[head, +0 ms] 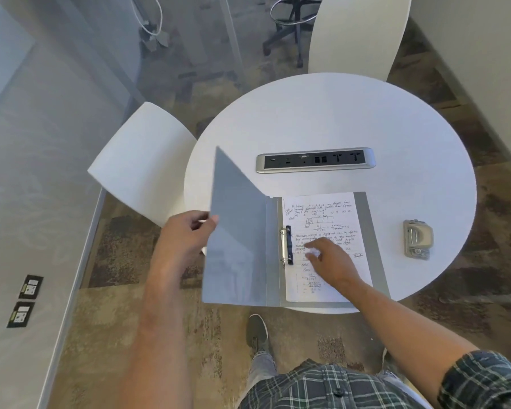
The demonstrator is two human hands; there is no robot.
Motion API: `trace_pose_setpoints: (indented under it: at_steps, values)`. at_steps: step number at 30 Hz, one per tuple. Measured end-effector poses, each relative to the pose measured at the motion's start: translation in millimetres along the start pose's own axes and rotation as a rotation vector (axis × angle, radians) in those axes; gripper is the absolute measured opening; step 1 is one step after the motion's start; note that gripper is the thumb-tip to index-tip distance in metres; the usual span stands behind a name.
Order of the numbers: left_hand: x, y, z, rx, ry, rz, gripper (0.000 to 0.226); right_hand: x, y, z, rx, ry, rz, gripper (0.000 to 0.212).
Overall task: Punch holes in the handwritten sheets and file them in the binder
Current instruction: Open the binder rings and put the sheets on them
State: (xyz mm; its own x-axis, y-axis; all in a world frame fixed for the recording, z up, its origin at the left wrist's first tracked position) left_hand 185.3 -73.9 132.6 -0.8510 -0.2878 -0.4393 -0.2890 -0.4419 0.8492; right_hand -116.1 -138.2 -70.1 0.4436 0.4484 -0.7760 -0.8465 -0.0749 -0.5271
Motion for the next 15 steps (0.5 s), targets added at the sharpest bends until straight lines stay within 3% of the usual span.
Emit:
trace_pose_setpoints:
  at_steps: [3,6,9,11,13,15]
  values:
    - [53,17,7,0.037,-0.210,0.214,0.032,-40,-7,12,0.040,0.123,-0.457,0.025]
    - [114,19,19,0.102,-0.429,0.095,0.029,-70,-9,19,-0.005,0.135,-0.824,0.036]
    - [174,8,29,0.197,-0.599,-0.166,0.046,-88,11,19,0.071,0.124,-0.903,0.041]
    - [210,-7,33,0.256,-0.681,-0.354,0.062,-93,37,18,0.167,0.120,-0.927,0.055]
    - [234,-25,32,0.298,-0.697,-0.543,0.072,-98,64,18,0.215,0.148,-0.950,0.074]
    - [246,-40,28,0.325,-0.664,-0.705,0.075,-103,83,20,0.236,0.196,-0.927,0.066]
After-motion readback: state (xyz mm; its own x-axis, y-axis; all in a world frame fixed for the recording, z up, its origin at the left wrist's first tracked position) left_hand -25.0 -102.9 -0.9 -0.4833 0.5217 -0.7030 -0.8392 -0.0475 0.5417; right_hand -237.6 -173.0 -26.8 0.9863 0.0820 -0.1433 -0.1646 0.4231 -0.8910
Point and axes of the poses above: each hand's wrist, its own z-axis away from the middle knuckle, its own x-axis out of the palm, y = z × x, the point moved 10 cm from there along -z, towards the middle knuckle, and after that the axes turned 10 degrees about z, right-handed, at the moved point
